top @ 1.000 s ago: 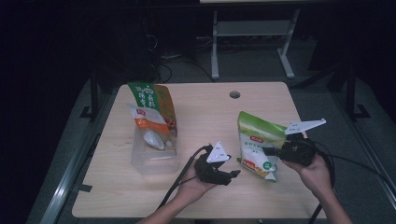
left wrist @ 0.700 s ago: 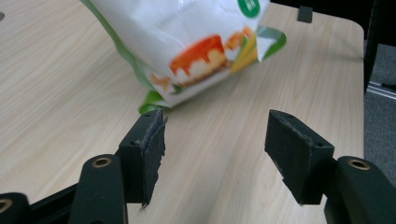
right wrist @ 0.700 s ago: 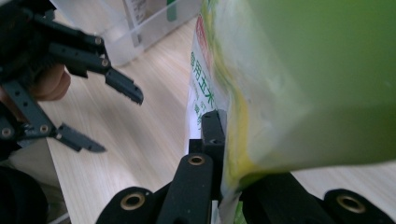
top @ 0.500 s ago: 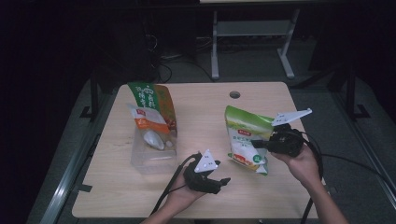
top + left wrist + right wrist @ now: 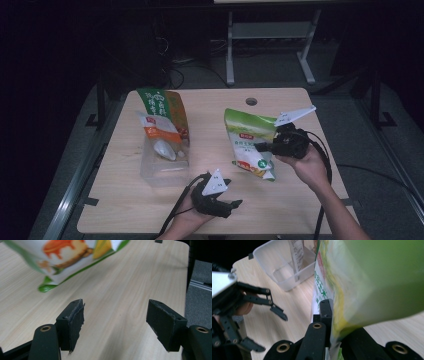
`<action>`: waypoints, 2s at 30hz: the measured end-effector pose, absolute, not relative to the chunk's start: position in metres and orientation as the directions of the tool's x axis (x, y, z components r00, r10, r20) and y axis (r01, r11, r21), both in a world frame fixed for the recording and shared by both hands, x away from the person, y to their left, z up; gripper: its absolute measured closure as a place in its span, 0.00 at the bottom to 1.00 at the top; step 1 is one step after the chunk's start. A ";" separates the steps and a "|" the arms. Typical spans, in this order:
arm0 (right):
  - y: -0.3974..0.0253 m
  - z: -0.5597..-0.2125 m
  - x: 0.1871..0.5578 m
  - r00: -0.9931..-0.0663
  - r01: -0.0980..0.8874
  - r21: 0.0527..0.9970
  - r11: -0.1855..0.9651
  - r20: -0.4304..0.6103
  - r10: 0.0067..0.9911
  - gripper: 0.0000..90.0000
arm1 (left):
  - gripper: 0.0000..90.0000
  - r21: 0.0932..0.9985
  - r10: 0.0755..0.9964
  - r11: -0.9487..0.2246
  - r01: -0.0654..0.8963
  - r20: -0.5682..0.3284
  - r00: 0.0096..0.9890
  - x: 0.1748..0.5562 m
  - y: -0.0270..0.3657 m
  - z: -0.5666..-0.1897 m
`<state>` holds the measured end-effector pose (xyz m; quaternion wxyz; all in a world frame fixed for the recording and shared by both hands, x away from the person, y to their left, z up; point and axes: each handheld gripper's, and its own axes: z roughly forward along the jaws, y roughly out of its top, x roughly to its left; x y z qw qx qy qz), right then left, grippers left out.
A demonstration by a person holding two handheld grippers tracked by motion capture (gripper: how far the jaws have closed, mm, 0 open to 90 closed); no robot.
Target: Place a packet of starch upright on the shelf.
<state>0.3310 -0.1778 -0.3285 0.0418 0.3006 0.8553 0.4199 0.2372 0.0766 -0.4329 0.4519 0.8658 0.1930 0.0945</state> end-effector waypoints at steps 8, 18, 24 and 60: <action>-0.159 -0.317 0.336 -0.840 0.445 0.754 0.483 0.165 0.517 1.00 | 0.32 0.817 0.412 -0.522 0.245 -0.011 0.911 0.235 0.078 -0.436; -0.134 -0.300 0.338 -0.856 0.431 0.756 0.493 0.169 0.489 1.00 | 0.32 0.816 0.407 -0.523 0.245 -0.013 0.914 0.232 0.079 -0.435; -0.117 -0.291 0.341 -0.876 0.396 0.761 0.514 0.147 0.459 1.00 | 0.32 0.817 0.402 -0.524 0.242 -0.013 0.916 0.229 0.078 -0.436; -0.007 -0.271 0.350 -0.956 0.259 0.781 0.568 0.123 0.267 1.00 | 0.29 0.827 0.385 -0.519 0.214 0.003 0.923 0.215 0.084 -0.434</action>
